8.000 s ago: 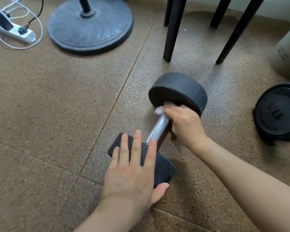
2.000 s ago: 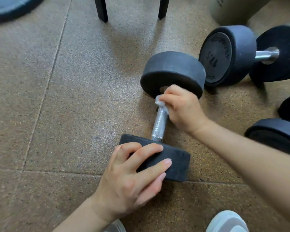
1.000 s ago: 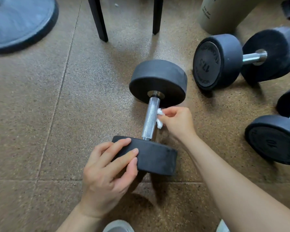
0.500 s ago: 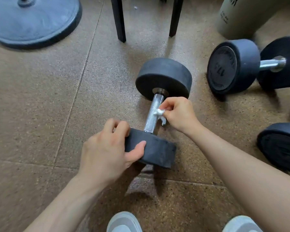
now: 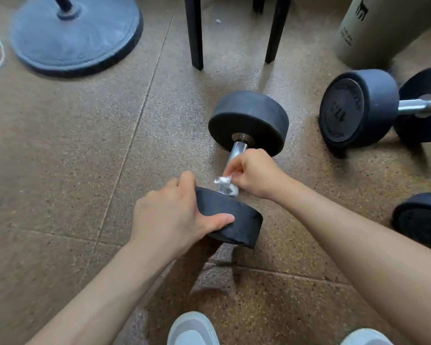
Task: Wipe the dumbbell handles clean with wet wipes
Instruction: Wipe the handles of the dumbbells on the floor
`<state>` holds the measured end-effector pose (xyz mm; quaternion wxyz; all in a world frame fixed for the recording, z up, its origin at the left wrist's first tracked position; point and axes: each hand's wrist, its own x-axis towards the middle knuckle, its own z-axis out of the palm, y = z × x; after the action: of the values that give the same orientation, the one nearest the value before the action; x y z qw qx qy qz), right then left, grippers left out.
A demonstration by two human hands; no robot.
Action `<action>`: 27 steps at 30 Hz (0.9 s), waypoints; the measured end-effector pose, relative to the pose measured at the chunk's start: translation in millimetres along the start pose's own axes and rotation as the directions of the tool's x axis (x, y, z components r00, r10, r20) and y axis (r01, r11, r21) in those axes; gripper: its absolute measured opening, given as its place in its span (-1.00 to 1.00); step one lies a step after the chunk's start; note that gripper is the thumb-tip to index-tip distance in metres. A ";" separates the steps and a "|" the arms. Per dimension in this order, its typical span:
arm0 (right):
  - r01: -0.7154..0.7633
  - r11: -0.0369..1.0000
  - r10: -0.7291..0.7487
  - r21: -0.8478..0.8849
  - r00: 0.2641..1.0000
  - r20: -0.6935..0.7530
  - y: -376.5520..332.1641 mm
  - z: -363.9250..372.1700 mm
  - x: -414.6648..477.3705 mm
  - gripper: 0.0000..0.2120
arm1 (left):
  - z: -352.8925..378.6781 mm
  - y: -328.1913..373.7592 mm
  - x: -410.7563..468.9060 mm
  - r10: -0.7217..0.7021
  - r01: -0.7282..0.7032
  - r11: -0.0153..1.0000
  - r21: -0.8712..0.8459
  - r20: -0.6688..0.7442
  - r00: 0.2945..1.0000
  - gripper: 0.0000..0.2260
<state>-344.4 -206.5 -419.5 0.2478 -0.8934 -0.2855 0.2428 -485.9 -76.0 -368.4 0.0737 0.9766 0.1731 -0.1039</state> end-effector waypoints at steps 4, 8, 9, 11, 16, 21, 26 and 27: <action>0.028 0.999 -0.027 -0.021 0.999 0.040 -7.6 0.7 7.9 -0.90 | -6.3 -6.0 1.5 -0.056 0.061 0.995 -0.080 0.063 0.996 -0.36; 0.052 0.998 -0.048 -0.037 0.993 0.107 -9.5 11.3 -2.2 -0.89 | -9.0 -17.7 3.5 -0.075 0.082 0.986 -0.143 0.055 0.996 -0.43; 0.007 1.000 -0.007 0.014 0.999 0.044 -10.3 7.4 -2.4 -0.90 | -6.6 -19.8 2.8 -0.025 0.024 0.981 -0.193 -0.003 1.000 -0.50; -0.133 0.945 0.143 0.298 0.990 -0.013 -14.4 -8.1 -5.5 -0.92 | 0.3 -19.4 -2.0 0.204 -0.238 0.942 -0.239 -0.158 0.966 -0.67; -0.381 0.575 0.251 0.724 0.925 0.287 -28.6 -55.2 -27.4 -0.90 | 1.4 -19.6 -5.7 0.386 -0.404 0.911 -0.083 -0.177 0.905 -0.64; -0.419 0.548 0.275 0.724 0.907 0.317 -48.1 -100.6 -52.1 -0.77 | -31.3 -0.3 13.1 0.272 -0.270 0.947 -0.175 -0.014 0.962 -0.66; -0.338 0.605 0.265 0.721 0.939 0.218 -62.8 -154.7 -91.4 -0.74 | -99.3 56.2 49.5 0.337 0.017 0.216 -0.976 0.091 0.937 -0.63; -0.308 0.645 0.267 0.699 0.948 0.172 -63.9 -165.4 -99.7 -0.75 | -108.7 67.9 52.2 0.379 0.027 0.194 -0.981 0.101 0.920 -0.72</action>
<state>-345.9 -274.0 -227.6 0.5273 -0.7521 -0.0287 0.3945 -394.6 -102.7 -267.8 0.7053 0.6950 0.0697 -0.1210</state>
